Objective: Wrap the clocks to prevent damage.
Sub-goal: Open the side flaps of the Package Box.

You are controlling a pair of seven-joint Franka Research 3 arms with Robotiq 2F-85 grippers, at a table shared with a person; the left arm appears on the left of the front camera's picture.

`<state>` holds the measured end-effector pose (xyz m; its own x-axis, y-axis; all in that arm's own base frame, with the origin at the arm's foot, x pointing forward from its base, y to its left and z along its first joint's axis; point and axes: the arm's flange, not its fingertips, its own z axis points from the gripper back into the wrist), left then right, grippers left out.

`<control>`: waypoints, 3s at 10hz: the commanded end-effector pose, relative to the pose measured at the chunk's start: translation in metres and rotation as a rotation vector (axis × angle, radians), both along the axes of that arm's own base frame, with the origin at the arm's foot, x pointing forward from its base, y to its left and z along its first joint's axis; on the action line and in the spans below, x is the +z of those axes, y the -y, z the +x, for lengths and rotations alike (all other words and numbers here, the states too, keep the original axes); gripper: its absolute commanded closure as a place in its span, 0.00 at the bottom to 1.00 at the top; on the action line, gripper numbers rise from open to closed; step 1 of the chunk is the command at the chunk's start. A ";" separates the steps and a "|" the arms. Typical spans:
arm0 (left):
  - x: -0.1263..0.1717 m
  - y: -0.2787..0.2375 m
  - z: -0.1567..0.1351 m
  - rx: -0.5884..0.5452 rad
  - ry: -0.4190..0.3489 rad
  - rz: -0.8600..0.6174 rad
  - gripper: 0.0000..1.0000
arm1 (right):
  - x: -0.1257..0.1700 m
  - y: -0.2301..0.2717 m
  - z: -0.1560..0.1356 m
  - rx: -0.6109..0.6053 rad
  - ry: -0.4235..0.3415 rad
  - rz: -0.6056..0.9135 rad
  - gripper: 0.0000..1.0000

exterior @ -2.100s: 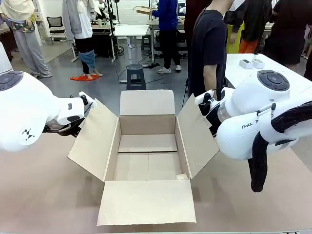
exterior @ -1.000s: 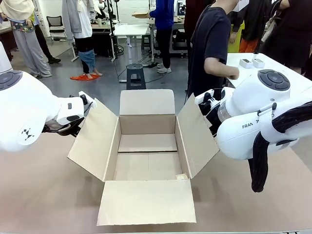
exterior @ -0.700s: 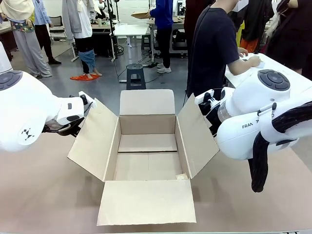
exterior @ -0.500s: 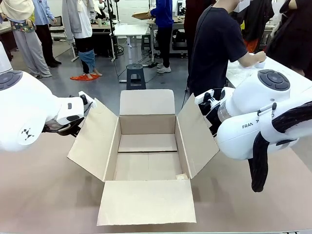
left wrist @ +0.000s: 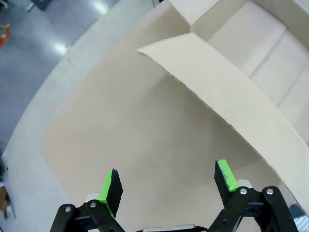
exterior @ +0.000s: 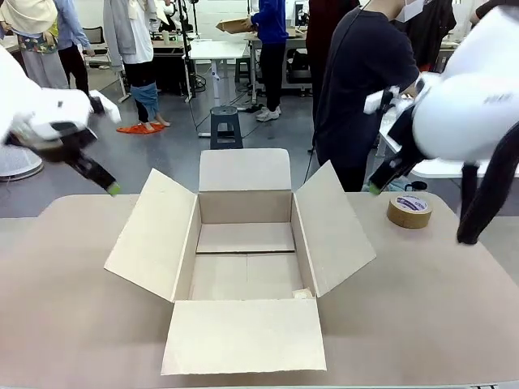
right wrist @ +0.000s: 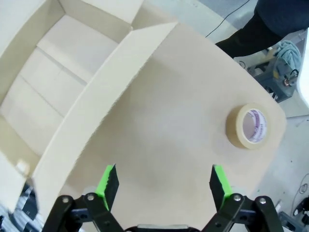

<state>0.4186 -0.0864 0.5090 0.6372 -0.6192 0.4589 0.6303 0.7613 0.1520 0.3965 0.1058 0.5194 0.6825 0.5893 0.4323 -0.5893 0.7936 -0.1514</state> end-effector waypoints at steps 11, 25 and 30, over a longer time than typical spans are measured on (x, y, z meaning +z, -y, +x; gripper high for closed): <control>0.094 -0.020 -0.020 -0.510 0.134 -0.318 0.00 | 0.069 0.033 -0.021 0.565 0.138 0.461 0.00; 0.072 -0.167 -0.030 -0.536 0.290 -0.477 0.00 | 0.053 0.159 -0.009 0.452 0.080 0.618 0.00; 0.074 -0.175 -0.034 -0.531 0.275 -0.450 1.00 | 0.058 0.161 -0.018 0.447 0.090 0.600 0.67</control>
